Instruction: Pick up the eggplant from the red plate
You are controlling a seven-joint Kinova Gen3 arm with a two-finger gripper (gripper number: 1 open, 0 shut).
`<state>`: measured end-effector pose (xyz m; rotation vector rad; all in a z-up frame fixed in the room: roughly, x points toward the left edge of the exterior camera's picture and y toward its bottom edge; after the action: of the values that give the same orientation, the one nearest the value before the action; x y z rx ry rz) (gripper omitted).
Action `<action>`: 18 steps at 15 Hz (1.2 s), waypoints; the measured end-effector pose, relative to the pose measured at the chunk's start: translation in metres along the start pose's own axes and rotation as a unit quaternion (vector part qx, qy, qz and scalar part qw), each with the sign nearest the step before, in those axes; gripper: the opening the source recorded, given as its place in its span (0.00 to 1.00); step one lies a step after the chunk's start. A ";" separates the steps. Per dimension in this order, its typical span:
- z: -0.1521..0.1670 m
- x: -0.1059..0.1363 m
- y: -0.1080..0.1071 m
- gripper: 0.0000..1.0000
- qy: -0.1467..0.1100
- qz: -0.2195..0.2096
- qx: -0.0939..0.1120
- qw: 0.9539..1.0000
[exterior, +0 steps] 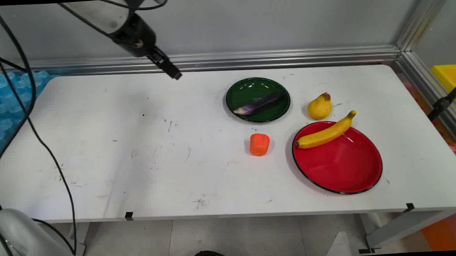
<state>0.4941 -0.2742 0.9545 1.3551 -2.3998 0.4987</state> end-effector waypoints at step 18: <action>0.191 0.120 0.069 1.00 0.016 0.084 -0.100 0.991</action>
<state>0.3528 -0.4182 0.8314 1.0593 -2.4735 0.3089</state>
